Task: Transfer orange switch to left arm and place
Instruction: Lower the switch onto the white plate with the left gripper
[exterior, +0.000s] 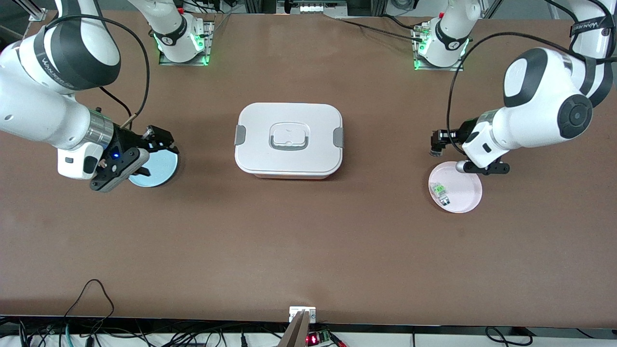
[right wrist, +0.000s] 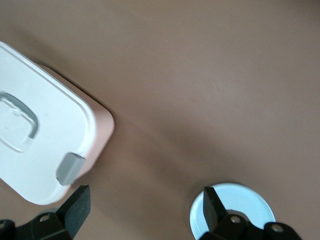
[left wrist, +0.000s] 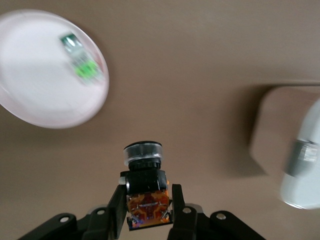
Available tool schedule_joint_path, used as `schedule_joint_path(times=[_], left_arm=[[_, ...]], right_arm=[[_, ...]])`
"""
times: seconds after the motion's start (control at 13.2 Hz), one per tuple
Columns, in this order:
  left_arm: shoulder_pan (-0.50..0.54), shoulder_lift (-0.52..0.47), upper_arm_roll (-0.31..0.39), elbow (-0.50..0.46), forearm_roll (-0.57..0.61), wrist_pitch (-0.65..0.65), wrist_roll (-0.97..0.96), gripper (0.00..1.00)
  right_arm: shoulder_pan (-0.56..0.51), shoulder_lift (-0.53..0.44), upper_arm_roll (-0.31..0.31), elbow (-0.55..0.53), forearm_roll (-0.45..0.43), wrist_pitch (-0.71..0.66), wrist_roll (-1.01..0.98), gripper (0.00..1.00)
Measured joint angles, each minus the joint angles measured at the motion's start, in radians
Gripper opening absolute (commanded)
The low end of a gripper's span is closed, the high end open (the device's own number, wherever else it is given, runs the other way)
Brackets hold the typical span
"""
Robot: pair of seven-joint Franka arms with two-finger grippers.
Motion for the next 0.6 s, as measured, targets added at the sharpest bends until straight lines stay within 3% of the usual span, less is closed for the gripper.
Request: schedule_joint_path(times=[0.15,0.6], left_arm=[[0.017,0.017,0.015,-0.07,0.056,0.133,0.073,0.0],[0.036,0.087,0.078,-0.221,0.081,0.471,0.239,0.0]], right_arm=[[0.002,-0.026,-0.008,0.0,-0.055,-0.059,0.109,1.0],[0.002,-0.125,-0.091,0.0,-0.1,-0.182,0.264,1.0]])
